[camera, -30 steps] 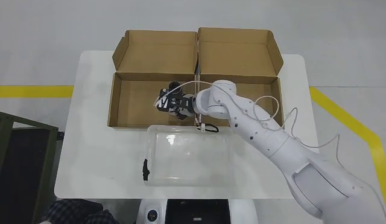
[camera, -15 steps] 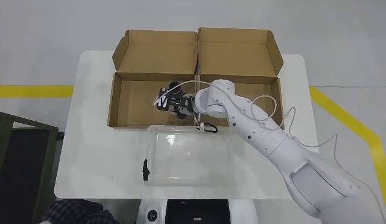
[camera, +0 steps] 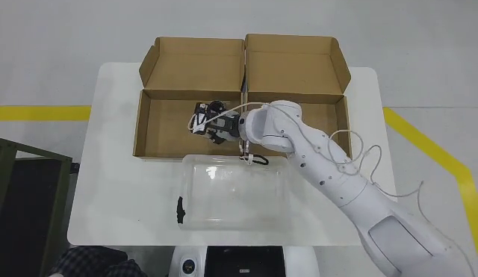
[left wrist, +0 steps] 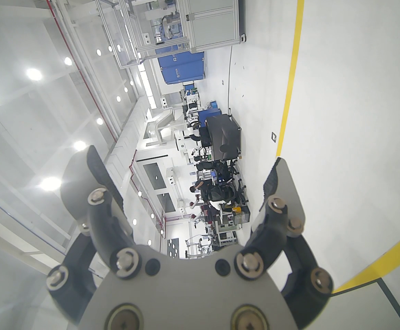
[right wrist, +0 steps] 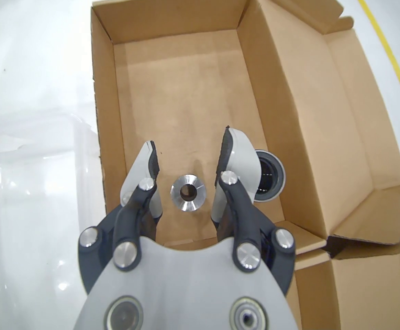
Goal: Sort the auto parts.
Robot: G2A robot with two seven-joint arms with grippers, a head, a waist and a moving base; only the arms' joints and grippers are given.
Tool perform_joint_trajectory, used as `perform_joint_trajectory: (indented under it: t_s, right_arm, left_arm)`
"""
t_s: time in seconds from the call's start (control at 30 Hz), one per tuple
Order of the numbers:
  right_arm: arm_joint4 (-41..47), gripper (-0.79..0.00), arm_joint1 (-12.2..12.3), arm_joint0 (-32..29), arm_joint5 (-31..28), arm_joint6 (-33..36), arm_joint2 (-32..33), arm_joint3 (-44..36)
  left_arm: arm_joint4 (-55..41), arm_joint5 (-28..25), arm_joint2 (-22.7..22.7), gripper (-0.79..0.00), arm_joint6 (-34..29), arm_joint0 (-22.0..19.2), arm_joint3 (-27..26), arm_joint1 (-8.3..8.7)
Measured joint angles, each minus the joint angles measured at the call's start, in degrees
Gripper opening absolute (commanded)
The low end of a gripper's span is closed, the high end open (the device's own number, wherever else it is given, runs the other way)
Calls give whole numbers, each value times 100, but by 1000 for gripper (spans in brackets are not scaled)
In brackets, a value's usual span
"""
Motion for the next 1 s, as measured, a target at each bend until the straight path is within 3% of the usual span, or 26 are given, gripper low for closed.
perform_joint_trajectory:
  t_s: [0.17,0.2,0.27,0.53,0.67,1.0]
  right_arm:
    - [-259,-394,234,-658,38,-51,578,-965]
    - [-310,-372,277,-788,47,-82,699,-1126]
    - [-437,-212,374,-1105,62,-179,996,-1486]
    - [-1017,-169,684,-2340,101,-788,2134,-2600]
    - [-1351,-12,802,-3042,280,-1322,2695,-3026]
    - [-1571,0,986,-4586,673,-2518,3917,-3434]
  left_arm:
    - [0,0,0,0,0,0,0,0]
    - [0,0,0,0,0,0,0,0]
    - [0,0,0,0,0,0,0,0]
    - [0,0,0,0,0,0,0,0]
    - [0,0,0,0,0,0,0,0]
    - [0,0,0,0,0,0,0,0]
